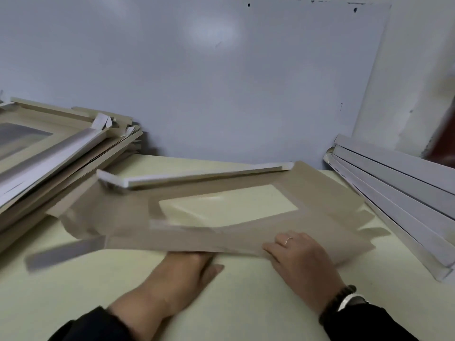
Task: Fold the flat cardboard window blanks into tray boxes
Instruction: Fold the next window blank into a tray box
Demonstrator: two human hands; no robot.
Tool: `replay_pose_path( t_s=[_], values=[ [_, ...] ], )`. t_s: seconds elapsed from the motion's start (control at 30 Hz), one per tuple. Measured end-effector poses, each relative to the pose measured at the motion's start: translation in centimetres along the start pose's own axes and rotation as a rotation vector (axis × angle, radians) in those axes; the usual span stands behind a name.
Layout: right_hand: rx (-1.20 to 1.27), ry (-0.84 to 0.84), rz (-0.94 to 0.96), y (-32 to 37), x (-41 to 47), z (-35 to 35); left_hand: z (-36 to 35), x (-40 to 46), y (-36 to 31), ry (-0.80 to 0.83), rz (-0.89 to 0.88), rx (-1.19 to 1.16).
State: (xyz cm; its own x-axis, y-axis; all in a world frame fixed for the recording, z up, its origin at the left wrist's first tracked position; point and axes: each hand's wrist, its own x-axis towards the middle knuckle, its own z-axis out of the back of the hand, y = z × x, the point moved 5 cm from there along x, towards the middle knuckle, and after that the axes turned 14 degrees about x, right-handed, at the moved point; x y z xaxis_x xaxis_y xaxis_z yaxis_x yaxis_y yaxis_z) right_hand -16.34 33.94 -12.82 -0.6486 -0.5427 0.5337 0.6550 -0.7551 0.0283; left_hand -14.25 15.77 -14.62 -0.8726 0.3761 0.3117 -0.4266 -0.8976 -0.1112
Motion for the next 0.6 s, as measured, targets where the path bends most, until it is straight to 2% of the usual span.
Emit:
replay_pose_path(
  t_s=[0.07, 0.13, 0.17, 0.23, 0.3, 0.37, 0.5, 0.6],
  values=[
    [0.023, 0.034, 0.009, 0.9, 0.5, -0.7, -0.1, 0.1, -1.7, 0.039, -0.084, 0.079],
    [0.028, 0.043, 0.034, 1.7, 0.8, -1.6, 1.4, 0.1, -3.3, -0.002, -0.174, 0.028],
    [0.044, 0.055, 0.029, 2.1, 1.0, -1.7, 2.1, 0.1, -3.8, -0.03, -0.197, 0.004],
    [0.064, 0.069, 0.035, 2.7, 1.3, -2.4, 3.5, -0.1, -4.5, -0.211, -0.258, 0.049],
    [0.059, 0.113, 0.047, 3.4, 1.6, -2.9, 3.6, -0.2, -4.7, -0.232, -0.268, 0.165],
    [0.054, 0.173, 0.062, 3.9, 1.7, -3.5, 2.5, -0.2, -3.8, -0.153, -0.196, 0.234],
    [0.128, 0.257, -0.058, 3.4, 1.2, -3.1, 0.7, 0.1, -1.4, 0.078, -0.014, 0.393],
    [0.209, 0.416, -0.135, 1.5, 0.2, -3.7, -1.1, -0.4, 2.1, 0.266, 0.117, 0.313]
  ],
)
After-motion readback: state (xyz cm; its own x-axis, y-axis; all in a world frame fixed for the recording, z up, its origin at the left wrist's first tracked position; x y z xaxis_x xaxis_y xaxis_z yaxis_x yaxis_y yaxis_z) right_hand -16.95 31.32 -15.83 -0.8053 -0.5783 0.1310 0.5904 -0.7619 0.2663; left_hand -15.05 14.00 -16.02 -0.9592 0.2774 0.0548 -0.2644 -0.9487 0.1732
